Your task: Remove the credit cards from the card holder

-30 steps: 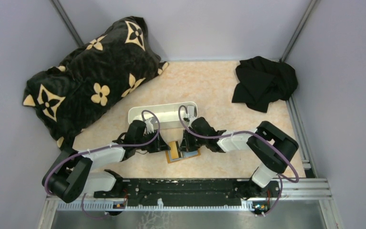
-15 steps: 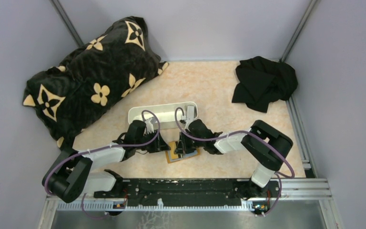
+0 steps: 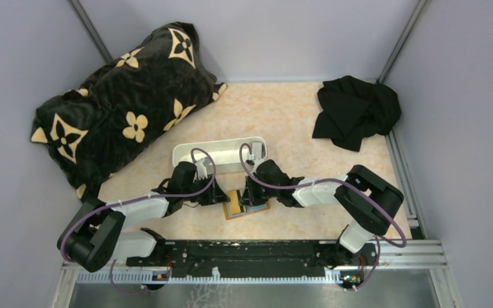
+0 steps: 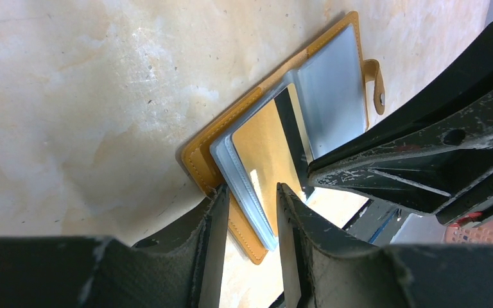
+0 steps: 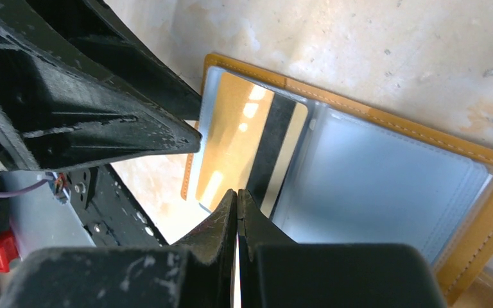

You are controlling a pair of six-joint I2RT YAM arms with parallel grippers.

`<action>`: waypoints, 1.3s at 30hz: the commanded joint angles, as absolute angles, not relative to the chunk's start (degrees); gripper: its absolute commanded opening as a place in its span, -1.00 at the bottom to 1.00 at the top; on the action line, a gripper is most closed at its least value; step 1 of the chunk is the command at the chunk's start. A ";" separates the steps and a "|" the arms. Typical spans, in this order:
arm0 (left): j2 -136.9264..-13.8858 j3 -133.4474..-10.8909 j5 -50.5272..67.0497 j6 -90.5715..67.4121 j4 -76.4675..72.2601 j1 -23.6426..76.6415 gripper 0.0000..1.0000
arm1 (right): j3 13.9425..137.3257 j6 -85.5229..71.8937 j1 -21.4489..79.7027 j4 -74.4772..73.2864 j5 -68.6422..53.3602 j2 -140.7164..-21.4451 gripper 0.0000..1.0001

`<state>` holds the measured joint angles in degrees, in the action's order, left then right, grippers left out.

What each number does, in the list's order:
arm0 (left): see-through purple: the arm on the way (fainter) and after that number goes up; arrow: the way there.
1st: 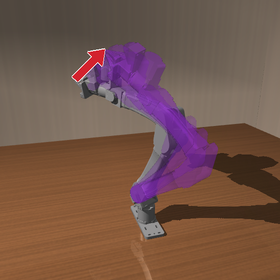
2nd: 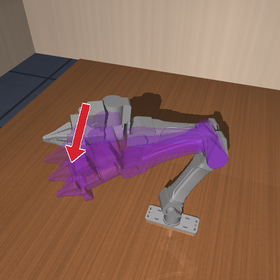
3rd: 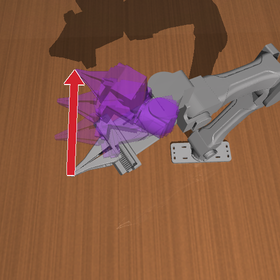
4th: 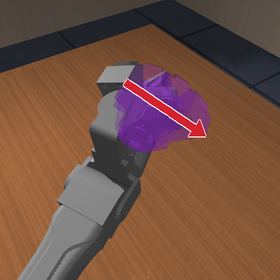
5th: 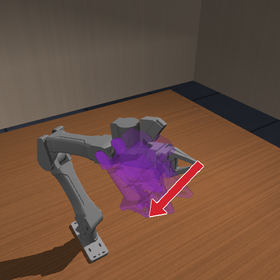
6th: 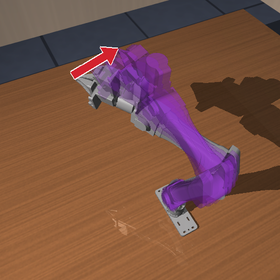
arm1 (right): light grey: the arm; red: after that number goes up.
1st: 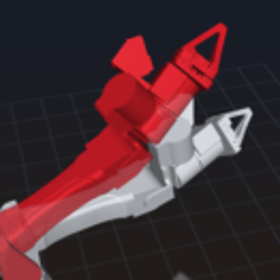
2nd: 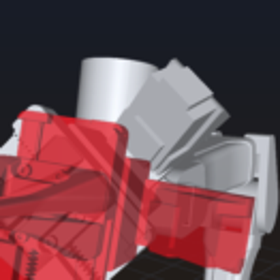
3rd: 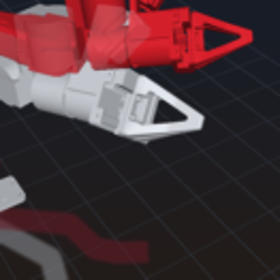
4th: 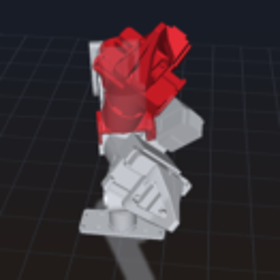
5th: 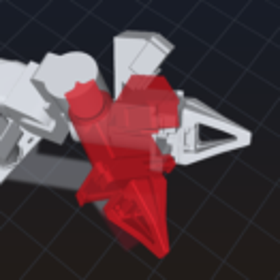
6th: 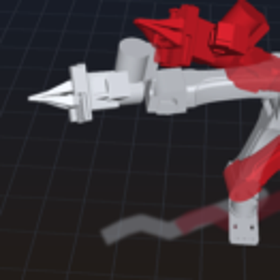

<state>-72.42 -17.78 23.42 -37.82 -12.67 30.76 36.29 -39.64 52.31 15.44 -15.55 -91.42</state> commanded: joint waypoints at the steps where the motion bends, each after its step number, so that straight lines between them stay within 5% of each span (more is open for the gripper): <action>1: -73.61 -15.78 21.97 -36.74 -9.74 31.07 -0.18 | 34.79 -39.26 51.83 16.52 -14.41 -89.00 -1.00; 39: -75.61 -16.08 22.94 -36.22 -11.12 31.03 -0.18 | 37.96 -39.67 52.82 19.09 -17.24 -92.79 -1.00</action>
